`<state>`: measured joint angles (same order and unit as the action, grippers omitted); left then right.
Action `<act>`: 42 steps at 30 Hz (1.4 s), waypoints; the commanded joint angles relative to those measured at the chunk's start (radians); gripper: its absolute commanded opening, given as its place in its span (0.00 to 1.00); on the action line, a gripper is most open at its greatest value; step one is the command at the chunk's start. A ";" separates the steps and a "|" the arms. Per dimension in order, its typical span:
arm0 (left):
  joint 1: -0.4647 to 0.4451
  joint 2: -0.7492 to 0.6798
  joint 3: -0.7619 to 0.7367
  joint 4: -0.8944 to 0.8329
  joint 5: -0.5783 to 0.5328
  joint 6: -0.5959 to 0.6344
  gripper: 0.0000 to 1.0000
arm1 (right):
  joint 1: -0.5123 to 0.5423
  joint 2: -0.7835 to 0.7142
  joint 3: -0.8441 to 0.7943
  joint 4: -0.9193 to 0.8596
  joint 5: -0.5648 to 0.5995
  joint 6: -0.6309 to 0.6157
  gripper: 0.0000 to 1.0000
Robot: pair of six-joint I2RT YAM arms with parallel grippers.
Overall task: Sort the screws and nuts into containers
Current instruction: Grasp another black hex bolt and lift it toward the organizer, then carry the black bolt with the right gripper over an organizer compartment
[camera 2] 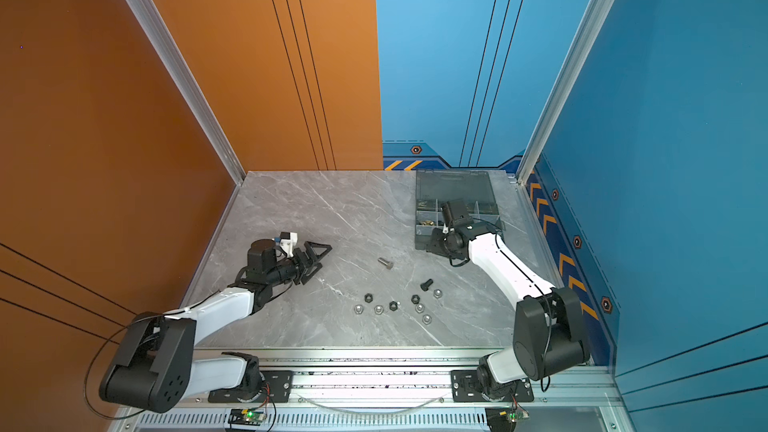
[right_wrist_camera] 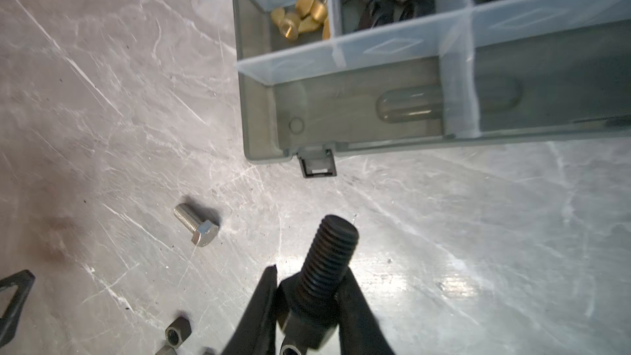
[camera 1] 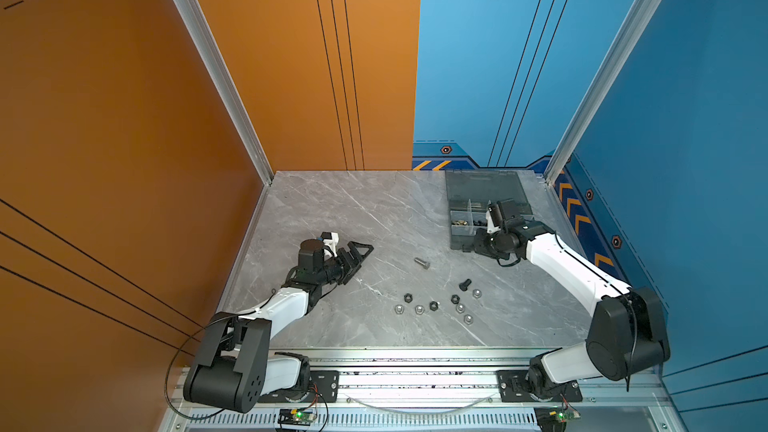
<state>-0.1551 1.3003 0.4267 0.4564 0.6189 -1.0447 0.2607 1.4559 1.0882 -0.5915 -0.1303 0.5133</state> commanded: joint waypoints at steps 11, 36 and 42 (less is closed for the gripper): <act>0.009 0.000 -0.003 0.013 0.018 0.002 0.98 | -0.146 -0.066 0.024 -0.045 -0.059 -0.051 0.01; 0.007 0.009 0.020 0.011 0.008 -0.004 0.98 | -0.356 0.294 0.387 -0.071 -0.023 -0.096 0.01; 0.007 0.010 0.022 0.011 0.007 -0.005 0.98 | -0.355 0.380 0.434 -0.068 -0.023 -0.095 0.01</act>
<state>-0.1551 1.3003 0.4271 0.4568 0.6186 -1.0481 -0.0917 1.8137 1.4872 -0.6392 -0.1764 0.4404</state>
